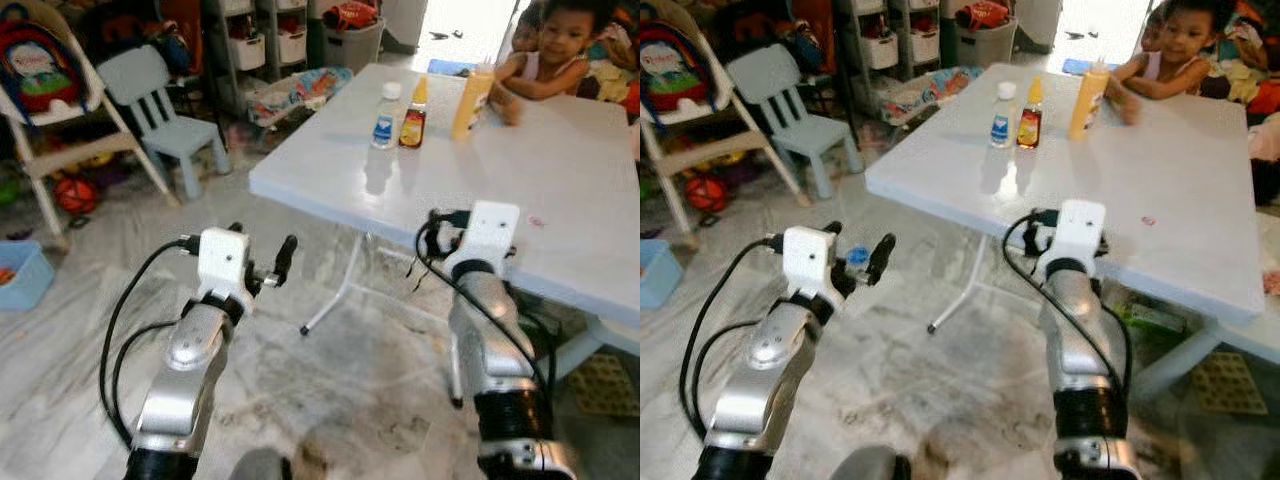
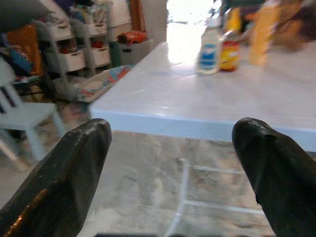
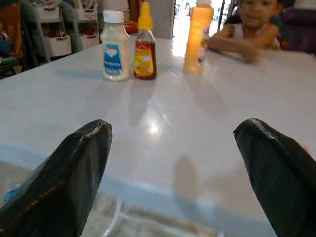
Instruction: Restocking fridge
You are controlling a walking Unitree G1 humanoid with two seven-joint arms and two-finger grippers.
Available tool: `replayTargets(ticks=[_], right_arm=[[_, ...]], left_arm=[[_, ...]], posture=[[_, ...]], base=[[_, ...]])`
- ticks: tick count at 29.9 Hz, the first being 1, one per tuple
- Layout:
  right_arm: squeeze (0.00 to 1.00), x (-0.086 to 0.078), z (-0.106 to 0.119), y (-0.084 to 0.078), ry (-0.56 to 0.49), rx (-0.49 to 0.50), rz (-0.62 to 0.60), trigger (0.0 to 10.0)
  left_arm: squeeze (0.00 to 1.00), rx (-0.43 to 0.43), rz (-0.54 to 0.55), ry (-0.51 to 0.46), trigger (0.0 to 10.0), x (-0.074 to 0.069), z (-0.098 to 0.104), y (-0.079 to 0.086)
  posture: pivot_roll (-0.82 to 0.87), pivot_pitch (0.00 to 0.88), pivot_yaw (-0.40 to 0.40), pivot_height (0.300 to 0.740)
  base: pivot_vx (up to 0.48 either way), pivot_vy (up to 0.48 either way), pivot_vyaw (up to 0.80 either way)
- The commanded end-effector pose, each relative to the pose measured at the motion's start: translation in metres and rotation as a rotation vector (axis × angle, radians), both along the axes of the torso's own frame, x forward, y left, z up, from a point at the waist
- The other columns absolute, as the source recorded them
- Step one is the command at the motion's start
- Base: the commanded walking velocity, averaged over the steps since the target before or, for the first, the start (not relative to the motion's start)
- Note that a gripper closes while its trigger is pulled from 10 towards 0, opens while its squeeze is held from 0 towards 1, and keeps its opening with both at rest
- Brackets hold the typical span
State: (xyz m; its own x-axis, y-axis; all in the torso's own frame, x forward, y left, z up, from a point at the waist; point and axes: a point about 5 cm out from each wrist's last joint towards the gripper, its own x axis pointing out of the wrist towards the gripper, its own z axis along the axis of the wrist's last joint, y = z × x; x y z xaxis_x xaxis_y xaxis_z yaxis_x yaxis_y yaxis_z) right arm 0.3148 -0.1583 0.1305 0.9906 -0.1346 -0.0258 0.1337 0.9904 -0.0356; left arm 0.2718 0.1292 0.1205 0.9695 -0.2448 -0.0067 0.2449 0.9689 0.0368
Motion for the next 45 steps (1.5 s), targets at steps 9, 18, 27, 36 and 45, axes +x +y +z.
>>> replayTargets(ticks=[9,18,27,36,45], right_arm=[[0.0,-0.04,0.002,-0.017,-0.068,-0.08,0.013,10.0],[0.0,-0.038,0.004,-0.01,-0.081,-0.073,0.035,10.0],[0.0,-0.033,0.007,-0.012,-0.088,-0.092,0.051,10.0],[0.0,-0.03,0.009,-0.007,-0.101,-0.088,0.055,10.0],[0.0,-0.022,0.012,-0.008,-0.114,-0.091,0.055,10.0]], left_arm=[[0.0,0.067,0.3,-0.039,10.0,-0.001,0.005,0.034],[0.0,0.023,0.287,-0.044,10.0,0.004,0.009,0.043],[0.0,0.001,0.263,-0.018,10.0,-0.003,0.002,0.039],[0.0,-0.019,0.22,-0.014,10.0,-0.003,0.002,0.033],[0.0,-0.024,0.18,-0.015,10.0,0.0,0.003,0.025]], posture=[[0.01,0.013,0.0,0.74],[0.01,0.005,0.008,0.74],[0.01,0.0,0.004,0.74],[0.01,0.0,0.011,0.74],[0.01,0.0,0.014,0.74]], base=[[0.039,0.0,0.0],[0.0,0.0,0.0],[0.349,0.0,-0.15],[0.48,0.0,0.0],[0.48,0.0,0.0]])
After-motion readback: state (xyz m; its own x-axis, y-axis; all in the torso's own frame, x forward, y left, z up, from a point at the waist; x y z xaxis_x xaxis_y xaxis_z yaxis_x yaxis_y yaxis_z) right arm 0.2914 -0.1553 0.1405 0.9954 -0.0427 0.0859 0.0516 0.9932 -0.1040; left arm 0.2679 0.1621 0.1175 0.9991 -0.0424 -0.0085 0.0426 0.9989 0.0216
